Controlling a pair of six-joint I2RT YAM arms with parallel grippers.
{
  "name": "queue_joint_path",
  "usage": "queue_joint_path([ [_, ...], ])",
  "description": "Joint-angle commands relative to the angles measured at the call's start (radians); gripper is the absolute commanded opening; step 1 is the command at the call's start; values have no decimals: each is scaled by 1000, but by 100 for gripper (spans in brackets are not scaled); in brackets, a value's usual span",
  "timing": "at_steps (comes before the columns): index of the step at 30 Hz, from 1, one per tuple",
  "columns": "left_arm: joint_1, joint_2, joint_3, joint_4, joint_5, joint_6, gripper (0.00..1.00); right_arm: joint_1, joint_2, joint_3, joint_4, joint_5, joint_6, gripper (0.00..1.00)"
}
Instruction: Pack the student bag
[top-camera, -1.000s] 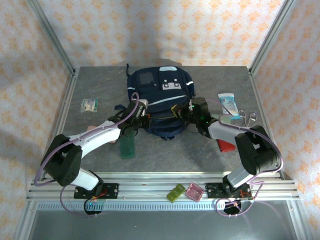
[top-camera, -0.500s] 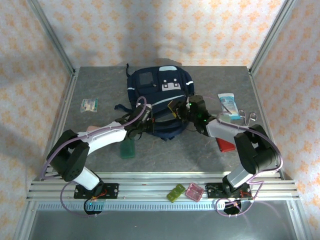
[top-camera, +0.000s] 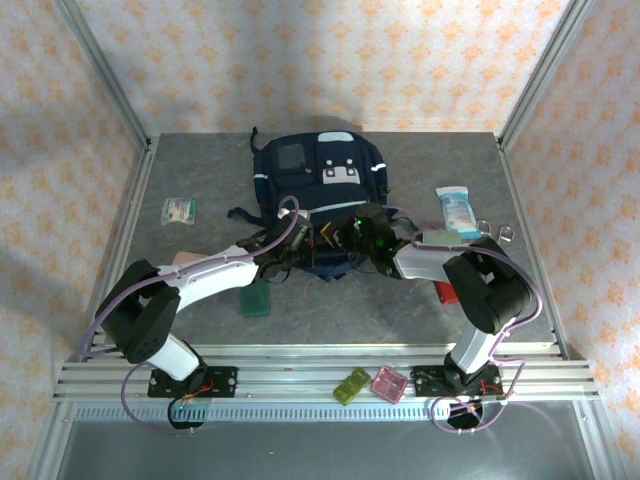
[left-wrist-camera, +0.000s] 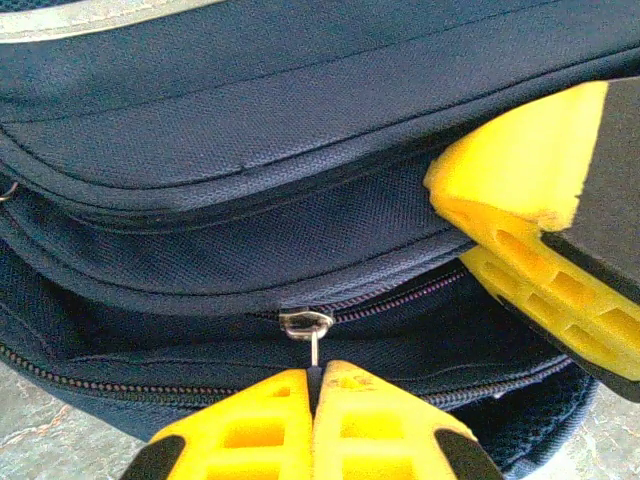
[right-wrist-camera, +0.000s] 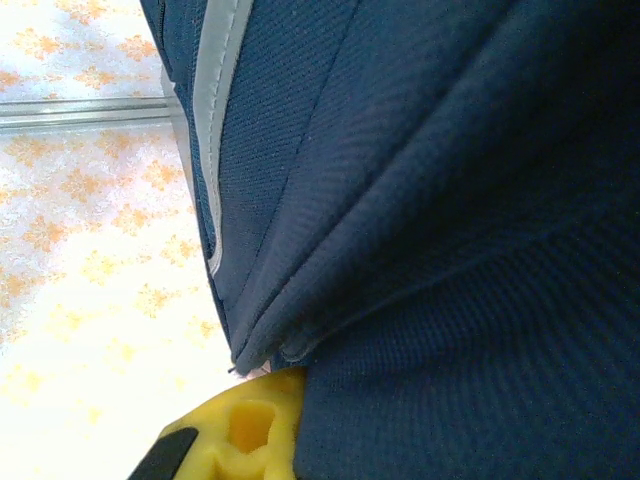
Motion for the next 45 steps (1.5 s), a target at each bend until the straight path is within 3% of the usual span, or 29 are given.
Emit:
queue_joint_path([
  [1,50,-57,-43,-51,-66,7,0,-11,-39,1,39,59,-15,0],
  [9,253,-137,-123,-73,-106,77,0,-77,-133,-79,41,99,-19,0],
  [14,268,-90,-91,-77,-91,95,0,-94,-138,-61,30,92,-33,0],
  [18,231,-79,-81,-48,-21,77,0,-140,-133,-25,3,79,-55,0],
  [26,46,-32,9,13,20,11,0,-272,-119,99,-108,41,-135,0],
  [27,33,-18,23,25,25,2,0,-272,-120,104,-112,31,-140,4],
  [30,7,13,54,52,34,-15,0,-248,-124,85,-105,-15,-129,30],
  [32,-5,33,72,56,37,-13,0,-211,-136,55,-91,-11,-122,37],
  [36,-10,59,83,45,34,-6,0,-125,-139,-7,-31,-1,-85,38],
  [39,-11,58,73,46,28,-8,0,-83,-107,-15,-10,17,-68,34],
  [40,-11,56,70,47,24,-9,0,-78,-92,-14,-4,17,-63,29],
  [42,-11,51,62,42,10,-13,0,-78,-65,-15,19,10,-48,7],
  [45,-9,36,52,17,-33,-6,0,-78,-62,-11,25,26,-49,0],
])
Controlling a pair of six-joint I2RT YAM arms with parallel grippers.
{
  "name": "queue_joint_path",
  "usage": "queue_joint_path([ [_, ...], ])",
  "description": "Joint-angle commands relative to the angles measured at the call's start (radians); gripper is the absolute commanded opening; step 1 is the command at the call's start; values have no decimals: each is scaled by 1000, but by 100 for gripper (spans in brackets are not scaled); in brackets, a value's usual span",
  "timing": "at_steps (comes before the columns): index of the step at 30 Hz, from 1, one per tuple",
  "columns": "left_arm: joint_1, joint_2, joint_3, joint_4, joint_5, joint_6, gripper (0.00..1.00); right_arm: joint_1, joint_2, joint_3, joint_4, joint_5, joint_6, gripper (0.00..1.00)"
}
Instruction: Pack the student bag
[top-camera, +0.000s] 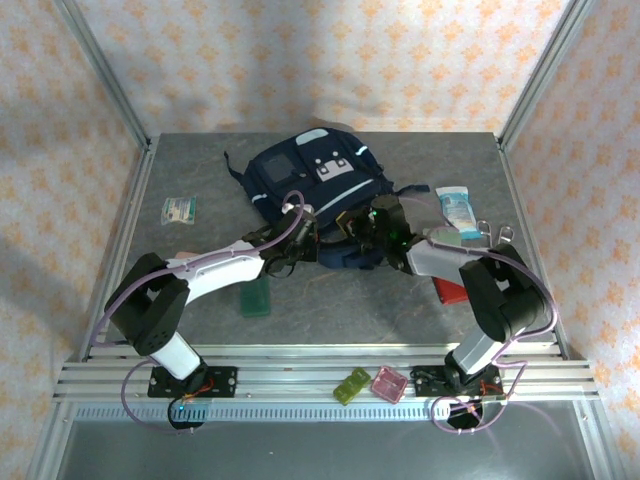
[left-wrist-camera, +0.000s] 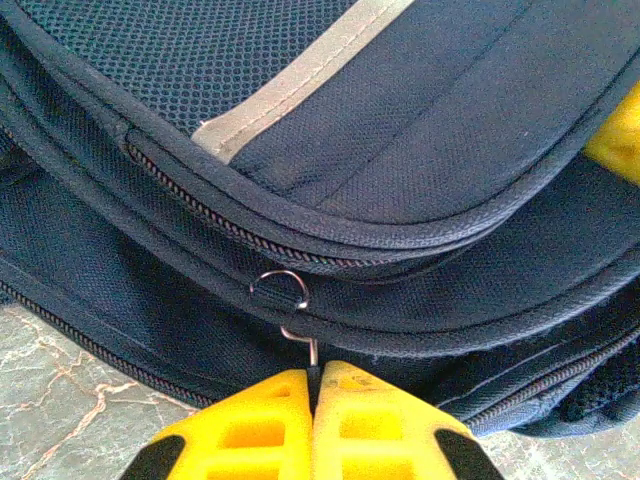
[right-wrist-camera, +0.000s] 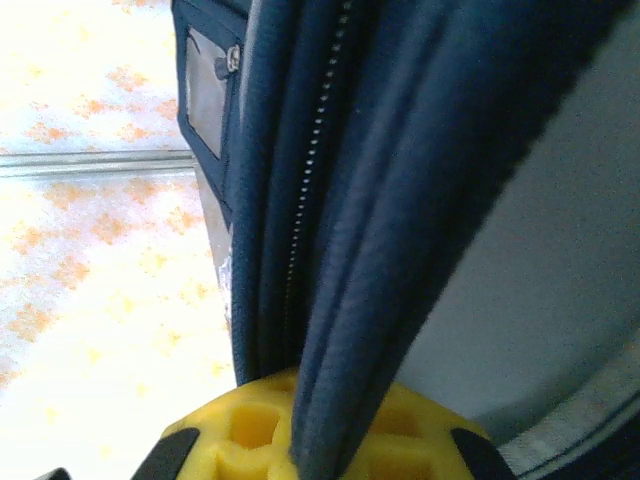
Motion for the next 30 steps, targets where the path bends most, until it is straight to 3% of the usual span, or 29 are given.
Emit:
queue_joint_path([
  [1,-7,-28,-6,-23,-54,-6,0,7,9,-1,66,20,7,0],
  [10,186,-74,-82,-59,-79,52,0,-14,-69,-37,50,67,-13,0],
  [17,335,-27,-47,-65,-127,98,1,-15,-85,-48,60,73,-5,0],
  [20,363,0,-14,-71,-152,85,11,-15,-78,-35,59,63,-11,0],
  [24,360,-18,-4,-60,-120,79,34,-14,-69,-16,57,47,-20,0],
  [27,338,-53,-15,-65,-113,87,43,-13,-62,1,44,40,-32,0],
  [30,310,-96,-50,-67,-102,74,45,-12,-50,11,39,27,-40,1],
])
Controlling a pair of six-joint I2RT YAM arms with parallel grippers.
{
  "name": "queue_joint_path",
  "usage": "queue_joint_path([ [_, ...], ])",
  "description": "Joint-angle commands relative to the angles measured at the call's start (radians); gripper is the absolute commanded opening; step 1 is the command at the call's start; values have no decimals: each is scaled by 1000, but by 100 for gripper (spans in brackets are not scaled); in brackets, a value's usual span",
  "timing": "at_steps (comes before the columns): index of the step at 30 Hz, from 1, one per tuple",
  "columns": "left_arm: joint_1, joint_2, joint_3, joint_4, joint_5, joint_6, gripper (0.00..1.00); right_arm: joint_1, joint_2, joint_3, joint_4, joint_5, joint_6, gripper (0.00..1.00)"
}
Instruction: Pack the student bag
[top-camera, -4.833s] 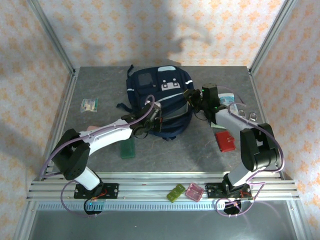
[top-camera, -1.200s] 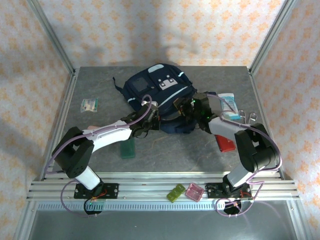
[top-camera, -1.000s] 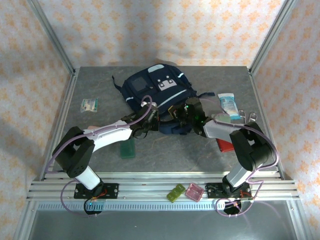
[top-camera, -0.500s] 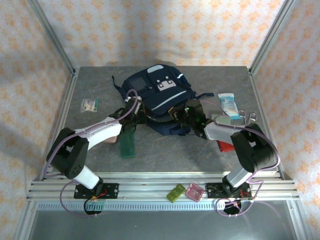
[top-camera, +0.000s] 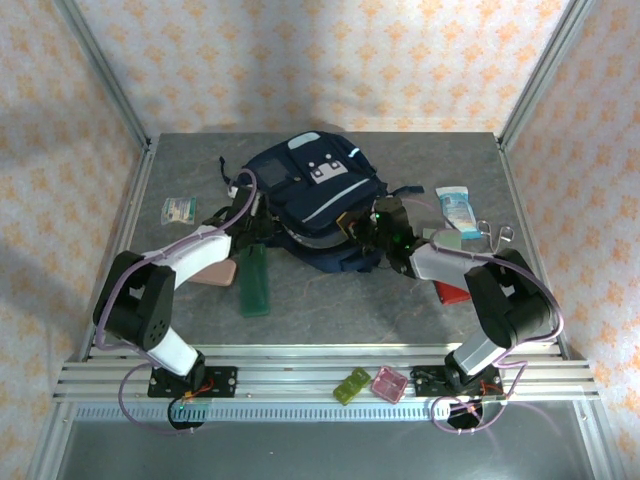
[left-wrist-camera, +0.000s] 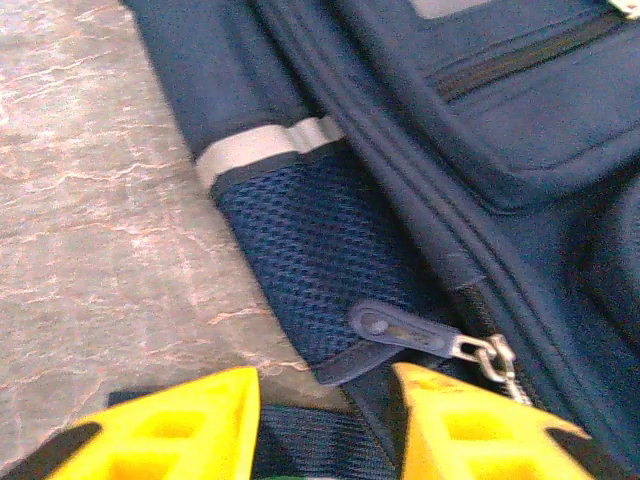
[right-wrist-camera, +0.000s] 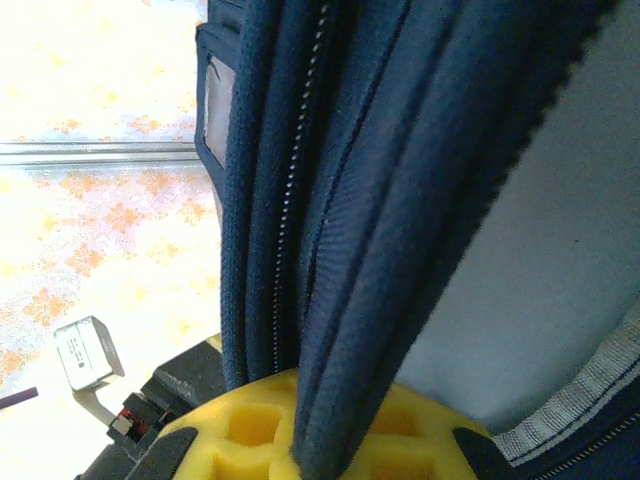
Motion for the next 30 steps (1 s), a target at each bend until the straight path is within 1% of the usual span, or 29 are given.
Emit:
queue_joint_path([
  [1,-33,-75,-31,-35,-30,-15,45,-14,6,47,24,27,-32,2],
  [4,-62,-124,-83,-17,-29,-47,45,-14,38,74,-6,4,-50,5],
  [5,-70,-142,-99,-15,-29,-61,45,-13,45,87,-25,0,-62,9],
  [7,-81,-173,-128,-4,-25,-79,47,-8,46,93,-54,9,-85,18],
  [9,-88,-210,-160,11,-21,-98,52,-2,34,99,-105,25,-127,32],
  [11,-89,-249,-191,34,4,-109,54,4,9,92,-152,39,-176,42],
  [13,-89,-292,-224,54,23,-123,60,9,-38,62,-173,50,-225,50],
  [15,-89,-331,-253,75,45,-124,62,11,-105,18,-204,81,-267,59],
  [17,-89,-347,-263,74,60,-122,63,11,-176,-26,-232,117,-293,62],
  [20,-92,-347,-264,54,84,-118,63,11,-259,-82,-248,122,-331,62],
  [26,-105,-342,-265,10,73,-133,65,17,-331,-134,-275,88,-389,62],
  [27,-108,-345,-266,-1,68,-156,67,21,-336,-140,-283,96,-394,63],
  [30,-111,-355,-266,-70,36,-199,76,24,-358,-166,-272,104,-396,64],
])
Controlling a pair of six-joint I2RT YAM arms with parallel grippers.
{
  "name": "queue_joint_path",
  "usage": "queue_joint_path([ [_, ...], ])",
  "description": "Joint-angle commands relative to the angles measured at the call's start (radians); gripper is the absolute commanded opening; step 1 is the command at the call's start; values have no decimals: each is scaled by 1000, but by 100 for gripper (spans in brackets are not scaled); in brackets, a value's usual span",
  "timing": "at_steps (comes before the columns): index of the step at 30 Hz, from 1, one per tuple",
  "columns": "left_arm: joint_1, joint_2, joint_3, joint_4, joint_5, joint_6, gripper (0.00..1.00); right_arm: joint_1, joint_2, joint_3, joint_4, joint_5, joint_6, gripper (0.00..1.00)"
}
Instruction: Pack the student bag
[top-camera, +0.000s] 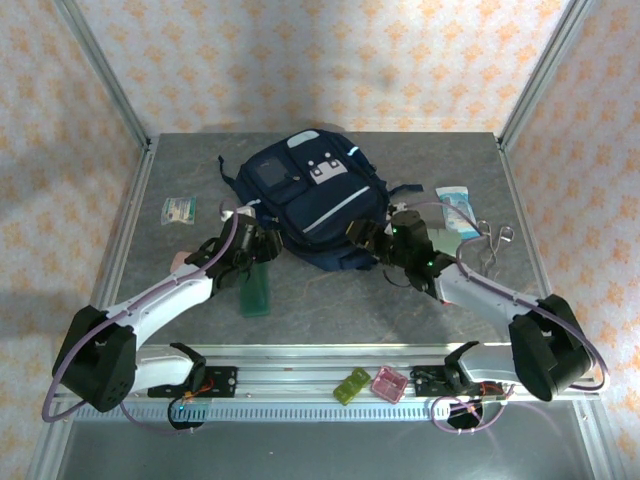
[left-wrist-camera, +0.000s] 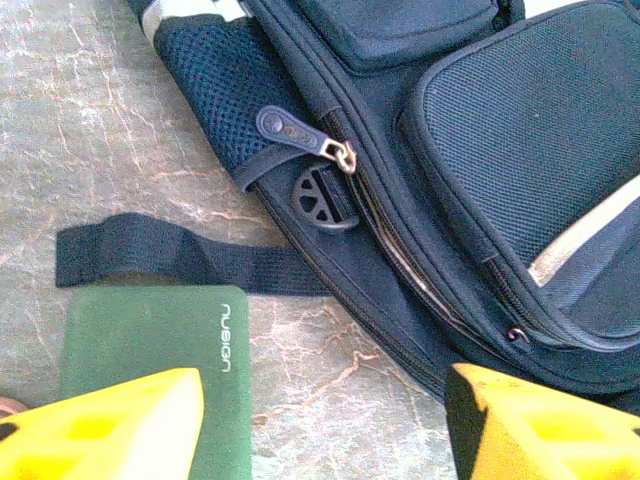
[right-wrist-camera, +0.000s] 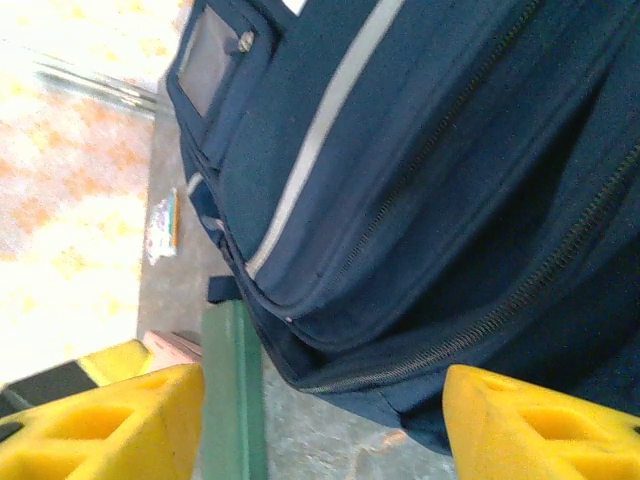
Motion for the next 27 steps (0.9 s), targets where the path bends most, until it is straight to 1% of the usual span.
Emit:
queue_joint_path([
  [1,-6,-18,-17,-113,-40,-57,77,9,-43,-27,-11,21,-41,67],
  [2,-7,-15,-21,-137,-48,-58,81,10,-51,-32,-8,23,-42,70],
  [3,-7,-9,-24,-156,-58,-58,88,10,-58,-37,-5,25,-43,71],
  [4,-7,0,-29,-174,-71,-56,88,11,-65,-40,-2,25,-45,74],
  [8,-6,51,-41,-200,-138,-54,89,12,-68,-50,25,7,-43,75],
  [18,-13,197,5,-159,-137,-35,89,12,-77,-80,44,4,-25,74],
  [22,-18,248,32,-155,-131,-32,87,12,-78,-89,55,3,-17,73],
  [24,-22,271,43,-151,-131,-32,84,12,-77,-92,58,2,-13,72],
  [27,-28,316,65,-149,-130,-31,77,12,-76,-94,60,4,-9,71],
])
